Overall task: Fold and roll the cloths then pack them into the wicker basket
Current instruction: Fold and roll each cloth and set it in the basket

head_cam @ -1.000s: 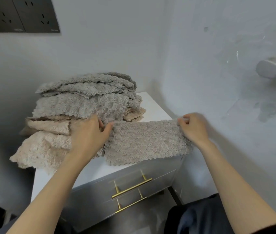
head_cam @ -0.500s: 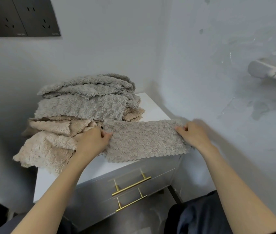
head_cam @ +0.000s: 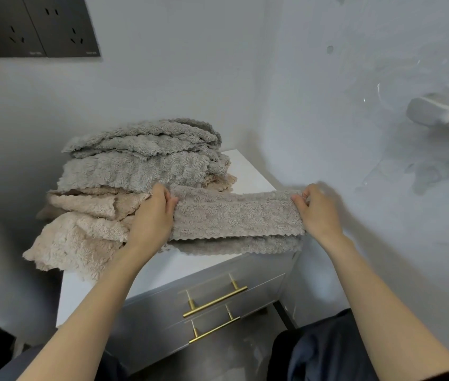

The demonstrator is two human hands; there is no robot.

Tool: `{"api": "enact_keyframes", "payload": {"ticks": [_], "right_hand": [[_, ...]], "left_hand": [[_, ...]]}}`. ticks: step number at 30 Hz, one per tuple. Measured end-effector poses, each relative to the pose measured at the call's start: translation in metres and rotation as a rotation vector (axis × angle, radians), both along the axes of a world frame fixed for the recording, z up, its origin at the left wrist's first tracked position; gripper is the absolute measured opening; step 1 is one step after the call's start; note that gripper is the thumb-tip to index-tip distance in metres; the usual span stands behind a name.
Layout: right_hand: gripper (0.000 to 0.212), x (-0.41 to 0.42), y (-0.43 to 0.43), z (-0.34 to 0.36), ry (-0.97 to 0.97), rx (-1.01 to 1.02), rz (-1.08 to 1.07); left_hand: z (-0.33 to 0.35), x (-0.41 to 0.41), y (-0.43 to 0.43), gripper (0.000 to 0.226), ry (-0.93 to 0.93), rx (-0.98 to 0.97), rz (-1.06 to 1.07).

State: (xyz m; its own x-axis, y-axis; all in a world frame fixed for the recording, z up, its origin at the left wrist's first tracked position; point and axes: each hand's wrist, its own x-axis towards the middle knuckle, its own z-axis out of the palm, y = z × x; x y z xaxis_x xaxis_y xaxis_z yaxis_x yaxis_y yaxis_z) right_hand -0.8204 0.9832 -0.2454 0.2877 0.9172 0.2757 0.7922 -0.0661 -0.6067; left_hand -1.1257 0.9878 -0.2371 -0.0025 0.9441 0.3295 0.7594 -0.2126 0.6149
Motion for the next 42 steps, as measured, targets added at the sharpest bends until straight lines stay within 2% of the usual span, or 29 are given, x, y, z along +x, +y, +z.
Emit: {"api": "enact_keyframes", "payload": {"ticks": [8,11,17,20,24,28,31,34,35,37,42], "right_hand": [[0.020,-0.001,-0.009,-0.005,-0.170,-0.107,0.045],[0.021,-0.002,-0.011,-0.004,-0.173,-0.138,0.034],[0.048,0.000,-0.018,0.003,-0.042,-0.245,-0.078],[0.063,-0.001,-0.020,0.006,0.043,-0.374,-0.089],[0.074,-0.006,-0.020,0.012,0.239,-0.542,-0.050],[0.068,-0.003,-0.021,0.016,0.340,-0.523,-0.044],[0.051,-0.001,-0.020,0.019,0.267,-0.464,0.000],[0.017,-0.002,-0.016,0.021,0.182,-0.332,0.039],[0.020,-0.004,-0.014,0.021,0.162,-0.273,0.042],[0.032,-0.010,-0.007,0.021,0.099,-0.128,0.050],[0.031,-0.025,0.016,0.026,-0.048,0.161,0.073]], "left_hand": [[-0.009,-0.007,0.000,0.017,0.297,-0.015,-0.020],[-0.010,-0.006,-0.001,0.018,0.369,-0.029,0.016],[-0.004,-0.001,-0.013,0.055,0.606,-0.041,0.231],[-0.003,0.003,-0.013,0.064,0.665,-0.122,0.260],[-0.005,0.000,-0.004,0.057,0.495,-0.205,0.201],[-0.004,-0.004,0.000,0.038,0.232,-0.253,0.076],[0.002,-0.005,0.001,0.035,-0.020,-0.305,-0.009],[0.013,-0.006,-0.003,0.031,-0.319,-0.428,-0.054],[0.016,-0.006,-0.006,0.030,-0.384,-0.480,-0.081],[0.021,-0.006,-0.013,0.029,-0.426,-0.575,-0.146],[0.023,0.004,-0.029,0.031,-0.387,-0.704,-0.246]]}}
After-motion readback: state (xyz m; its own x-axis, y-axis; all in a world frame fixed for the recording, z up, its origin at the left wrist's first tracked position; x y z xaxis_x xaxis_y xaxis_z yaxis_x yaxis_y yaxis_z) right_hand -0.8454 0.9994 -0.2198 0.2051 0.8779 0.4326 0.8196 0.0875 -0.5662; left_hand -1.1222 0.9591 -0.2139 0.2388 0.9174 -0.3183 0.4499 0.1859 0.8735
